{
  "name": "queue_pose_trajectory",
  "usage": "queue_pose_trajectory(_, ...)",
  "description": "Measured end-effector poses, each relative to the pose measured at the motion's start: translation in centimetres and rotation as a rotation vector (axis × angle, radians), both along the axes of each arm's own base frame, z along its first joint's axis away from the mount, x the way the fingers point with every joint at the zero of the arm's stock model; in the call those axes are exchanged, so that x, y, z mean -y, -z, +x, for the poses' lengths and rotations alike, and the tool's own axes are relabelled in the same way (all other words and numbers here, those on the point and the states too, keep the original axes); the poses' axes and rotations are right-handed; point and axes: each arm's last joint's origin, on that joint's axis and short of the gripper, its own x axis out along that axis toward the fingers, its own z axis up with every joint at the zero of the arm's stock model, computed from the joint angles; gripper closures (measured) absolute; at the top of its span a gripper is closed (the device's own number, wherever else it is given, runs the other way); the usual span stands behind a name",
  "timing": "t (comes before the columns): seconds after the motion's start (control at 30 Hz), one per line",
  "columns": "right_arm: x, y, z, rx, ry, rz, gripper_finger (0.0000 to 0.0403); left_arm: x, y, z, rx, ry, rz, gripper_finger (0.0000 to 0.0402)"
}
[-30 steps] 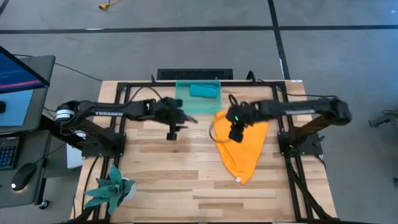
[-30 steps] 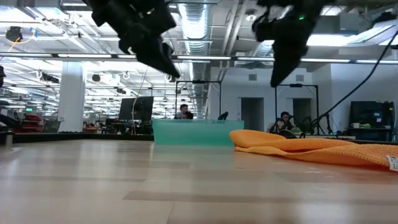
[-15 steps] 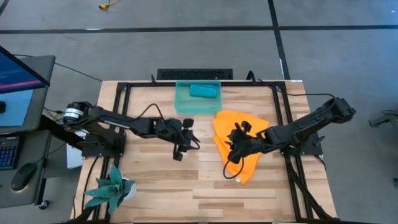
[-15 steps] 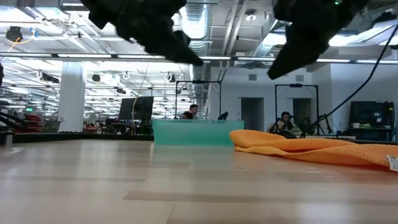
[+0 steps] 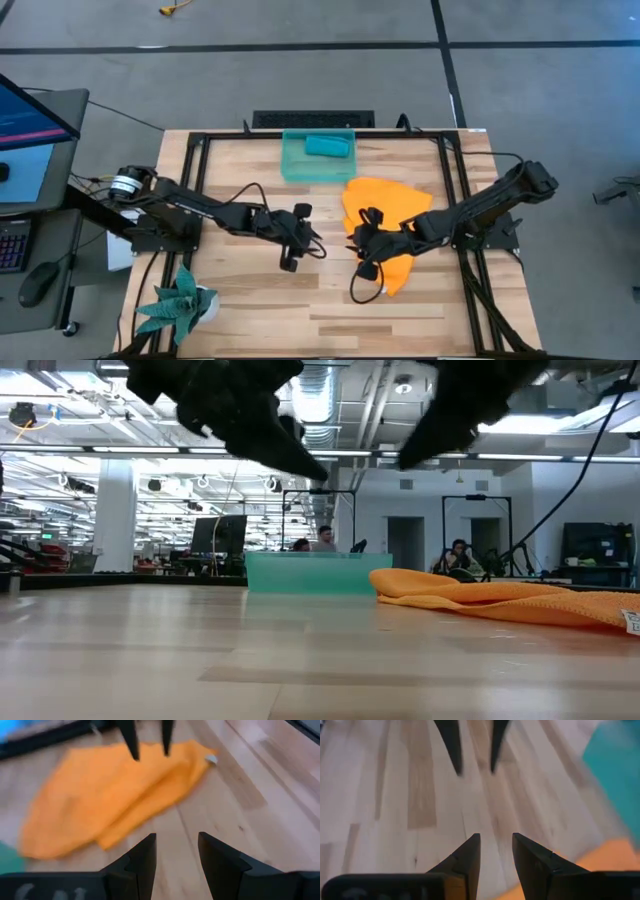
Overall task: Roll microfiber towels into tight, uniform cylinder then place into a basket
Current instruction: Roll the yellow microfiber cloth
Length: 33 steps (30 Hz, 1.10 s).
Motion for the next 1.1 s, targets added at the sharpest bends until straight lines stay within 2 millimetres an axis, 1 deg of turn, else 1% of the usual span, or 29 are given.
queue_pose_trajectory(0.1,-0.3,-1.8,0.7,0.046,-0.03,-0.014,0.0272,0.3,0.1,-0.2,-0.009,-0.036,0.057,0.0265)
queue_pose_trajectory(0.17,-0.8,-2.8,1.0,0.077,-0.05,-0.011,0.0275,0.5,0.2,-0.3,-0.02,-0.069,0.091,0.0265)
queue_pose_trajectory(0.3,-2.5,-4.0,0.7,0.109,-0.105,0.005,0.0281,1.0,0.1,-1.0,-0.044,-0.143,0.175,0.0265)
queue_pose_trajectory(0.47,-4.2,-3.9,-0.2,0.095,-0.166,0.002,0.0285,1.7,-0.3,-1.2,-0.018,-0.169,0.208,0.0265)
queue_pose_trajectory(0.6,-4.6,-3.6,-0.7,0.057,-0.187,-0.014,0.0285,1.7,-0.3,-1.2,-0.018,-0.15,0.229,0.0265)
queue_pose_trajectory(0.7,-4.4,-3.4,-0.8,0.039,-0.181,-0.021,0.0285,1.2,-0.3,-0.9,-0.007,-0.146,0.249,0.0265)
queue_pose_trajectory(0.8,-4.2,-3.4,-0.7,0.035,-0.138,0.017,0.0285,0.6,-0.4,-0.4,0.02,-0.125,0.258,0.0265)
queue_pose_trajectory(1.0,-4.0,-3.2,-0.8,0.025,-0.069,0.082,0.0285,-1.2,0.6,0.4,-0.003,0.015,0.21,0.0265)
queue_pose_trajectory(1.1,-4.0,-3.2,-0.8,0.021,-0.068,0.081,0.0285,-2.0,1.4,0.8,-0.023,0.041,0.173,0.0265)
